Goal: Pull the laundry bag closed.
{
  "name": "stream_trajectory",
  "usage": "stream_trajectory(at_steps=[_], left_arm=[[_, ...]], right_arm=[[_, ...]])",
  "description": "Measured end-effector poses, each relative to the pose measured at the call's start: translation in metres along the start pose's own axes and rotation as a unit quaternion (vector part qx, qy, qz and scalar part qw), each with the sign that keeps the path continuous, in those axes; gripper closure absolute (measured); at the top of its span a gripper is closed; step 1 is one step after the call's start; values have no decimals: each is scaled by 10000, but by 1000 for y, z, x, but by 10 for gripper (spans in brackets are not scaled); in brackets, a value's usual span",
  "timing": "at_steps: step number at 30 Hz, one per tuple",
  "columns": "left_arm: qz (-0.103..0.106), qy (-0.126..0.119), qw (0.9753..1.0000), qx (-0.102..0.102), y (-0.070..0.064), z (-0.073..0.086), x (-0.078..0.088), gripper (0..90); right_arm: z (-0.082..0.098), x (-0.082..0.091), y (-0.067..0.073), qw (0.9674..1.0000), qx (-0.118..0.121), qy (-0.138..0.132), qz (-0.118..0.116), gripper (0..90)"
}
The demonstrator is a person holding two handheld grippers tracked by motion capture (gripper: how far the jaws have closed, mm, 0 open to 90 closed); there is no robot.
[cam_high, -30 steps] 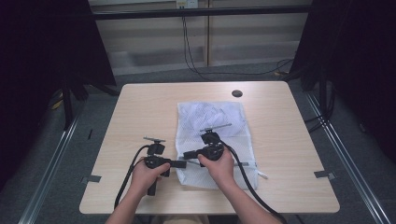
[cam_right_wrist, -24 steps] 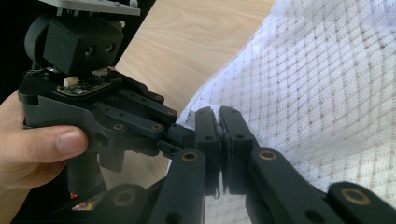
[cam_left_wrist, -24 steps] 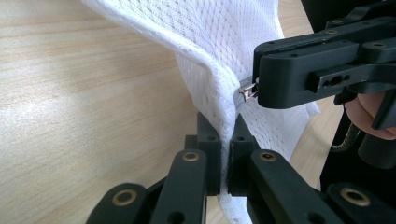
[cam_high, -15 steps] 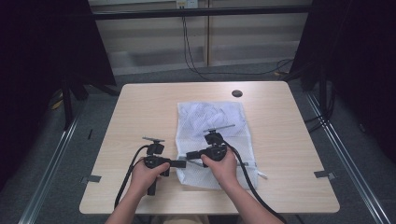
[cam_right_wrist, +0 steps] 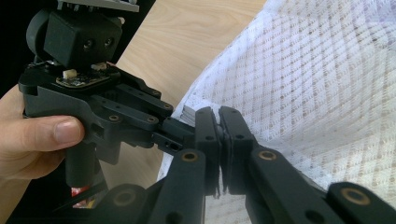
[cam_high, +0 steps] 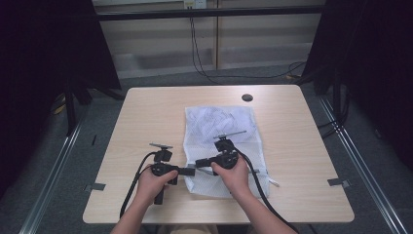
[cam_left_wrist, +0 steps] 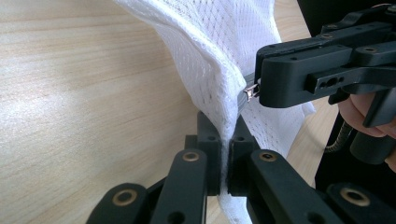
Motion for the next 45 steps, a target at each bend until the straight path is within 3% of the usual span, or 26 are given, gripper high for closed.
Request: stream_trajectory(at_steps=[5,7,9,10,13,25,28,31,42,45], left_arm=[[21,-7,10000,37,-1,0,0,876],[4,-49,10000,55,0,0,1,876],[86,-159,9997,164,-1,-2,2,877],[88,-137,9997,158,-2,-1,1,877],[70,-50,9999,63,0,0,1,877],[165,-109,9996,181,-4,-1,0,877],[128,-124,9997,159,-1,-1,3,877],[177,-186,9994,234,-3,-2,3,877],[118,-122,9997,166,-1,-1,3,877],[135,-181,9995,238,0,-1,4,877]], right_arm=[[0,0,0,10000,5,13,4,868],[1,0,-2,9999,69,4,114,868],[1,1,-5,9999,53,-13,132,868],[1,2,-6,10000,-26,-20,49,868],[2,2,-6,10000,21,-22,90,868],[3,5,-8,10000,37,-48,17,868],[4,6,-12,9997,149,-39,174,868],[5,8,-19,9999,5,-62,135,868],[7,13,-21,9999,52,-55,88,867],[8,14,-24,9999,48,-67,103,868]])
Point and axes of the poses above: each handheld gripper's, and its own axes: x roughly backward along the jaws, z roughly out of its underside, y roughly to its left, the point moved 8 cm from there along -x, roughly forward along the jaws, and after that the axes turned 13 degrees about z, right-handed, at the moved point
